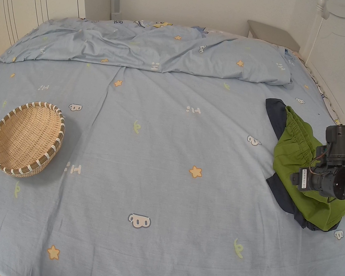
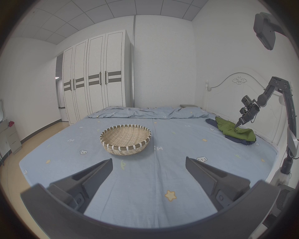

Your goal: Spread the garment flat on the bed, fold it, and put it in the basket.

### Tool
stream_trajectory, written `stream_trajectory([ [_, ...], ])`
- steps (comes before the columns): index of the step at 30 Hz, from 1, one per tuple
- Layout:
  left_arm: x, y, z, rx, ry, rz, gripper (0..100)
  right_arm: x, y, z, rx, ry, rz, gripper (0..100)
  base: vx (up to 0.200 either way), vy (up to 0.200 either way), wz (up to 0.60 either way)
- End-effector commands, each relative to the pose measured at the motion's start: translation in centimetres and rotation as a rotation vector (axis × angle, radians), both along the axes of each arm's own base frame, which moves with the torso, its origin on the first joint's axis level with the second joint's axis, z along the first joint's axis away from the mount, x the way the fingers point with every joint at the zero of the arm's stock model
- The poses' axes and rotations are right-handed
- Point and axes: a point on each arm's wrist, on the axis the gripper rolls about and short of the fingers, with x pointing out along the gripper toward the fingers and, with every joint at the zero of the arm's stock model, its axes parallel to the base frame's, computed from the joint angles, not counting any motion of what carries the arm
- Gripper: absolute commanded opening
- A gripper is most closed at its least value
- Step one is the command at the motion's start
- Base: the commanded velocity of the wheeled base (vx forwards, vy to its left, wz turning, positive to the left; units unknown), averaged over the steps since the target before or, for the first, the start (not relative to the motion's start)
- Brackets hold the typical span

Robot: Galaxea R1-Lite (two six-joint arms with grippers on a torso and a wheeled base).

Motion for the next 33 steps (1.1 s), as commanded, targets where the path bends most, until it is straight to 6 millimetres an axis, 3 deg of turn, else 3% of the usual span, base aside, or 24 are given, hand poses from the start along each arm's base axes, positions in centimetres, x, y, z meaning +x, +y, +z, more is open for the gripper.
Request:
stream_trajectory([
  [1,0.1,0.0,-0.5,-0.001,0.010,0.001,100,1.8,0.5,-2.1,-0.017,0.057,0.003,100,0.000,0.000,0.00],
  [7,0.1,0.0,-0.5,-0.001,0.010,0.001,100,1.8,0.2,-1.7,-0.027,0.053,0.002,100,0.000,0.000,0.00],
  [33,0.1,0.0,-0.5,-0.001,0.010,-0.001,100,2.0,-0.6,-3.4,-0.076,0.107,-0.035,100,0.000,0.000,0.00],
])
